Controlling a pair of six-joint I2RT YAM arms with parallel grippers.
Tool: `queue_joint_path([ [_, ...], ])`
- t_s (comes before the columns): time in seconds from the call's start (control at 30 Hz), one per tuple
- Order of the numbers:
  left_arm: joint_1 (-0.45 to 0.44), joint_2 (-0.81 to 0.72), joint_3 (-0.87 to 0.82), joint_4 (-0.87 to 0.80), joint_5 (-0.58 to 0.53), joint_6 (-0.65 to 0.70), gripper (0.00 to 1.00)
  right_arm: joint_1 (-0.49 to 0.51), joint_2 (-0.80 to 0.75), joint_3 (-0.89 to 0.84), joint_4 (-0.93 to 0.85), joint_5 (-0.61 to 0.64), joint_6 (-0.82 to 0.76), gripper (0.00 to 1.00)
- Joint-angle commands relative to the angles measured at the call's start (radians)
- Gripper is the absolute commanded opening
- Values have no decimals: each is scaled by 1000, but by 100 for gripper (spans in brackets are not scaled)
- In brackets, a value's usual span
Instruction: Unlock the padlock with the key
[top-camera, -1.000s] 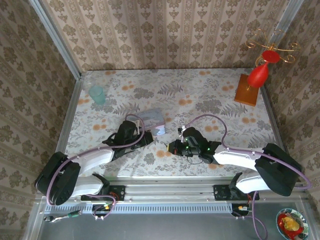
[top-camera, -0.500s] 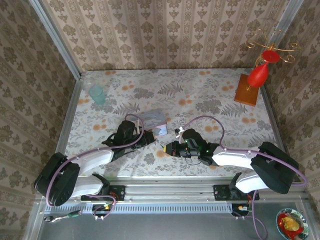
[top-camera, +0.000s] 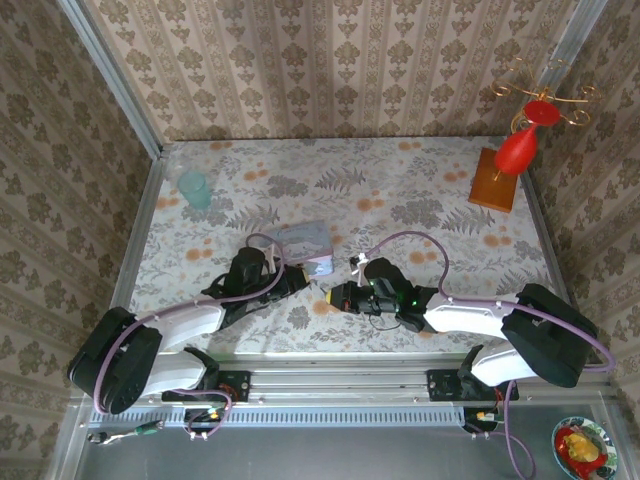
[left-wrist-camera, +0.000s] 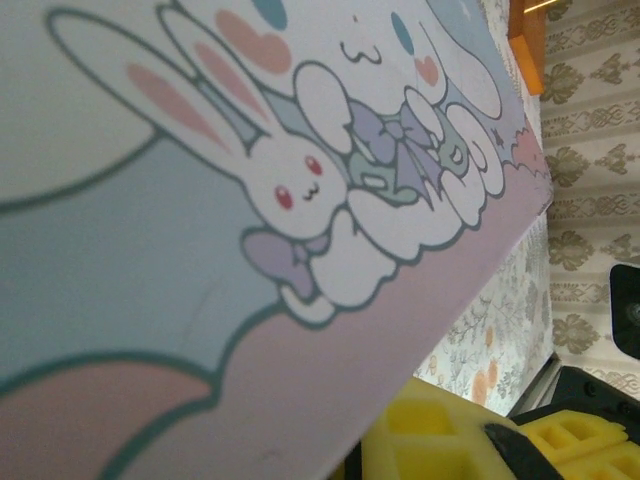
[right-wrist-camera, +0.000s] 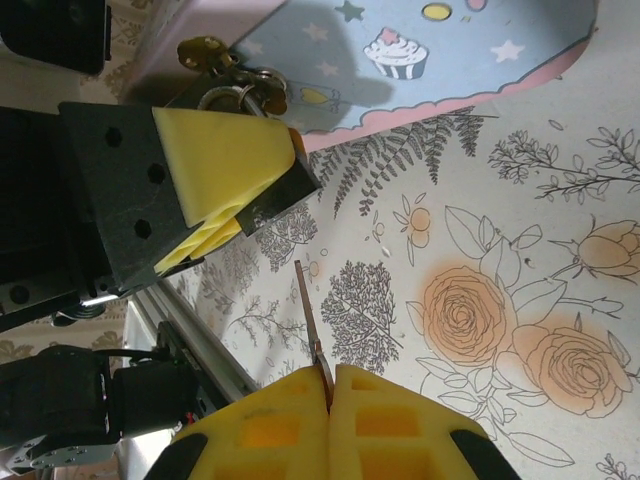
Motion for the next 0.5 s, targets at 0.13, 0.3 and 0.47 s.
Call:
queue_joint_path([
  [0.13, 19, 7, -29, 134, 45, -76, 1, 13, 8, -5, 29, 46, 0, 0],
  [0.3, 23, 21, -31, 180, 68, -121, 1, 21, 8, -33, 93, 47, 20, 0],
  [0.47, 23, 49, -34, 243, 92, -165, 1, 24, 8, -40, 124, 24, 21, 0],
])
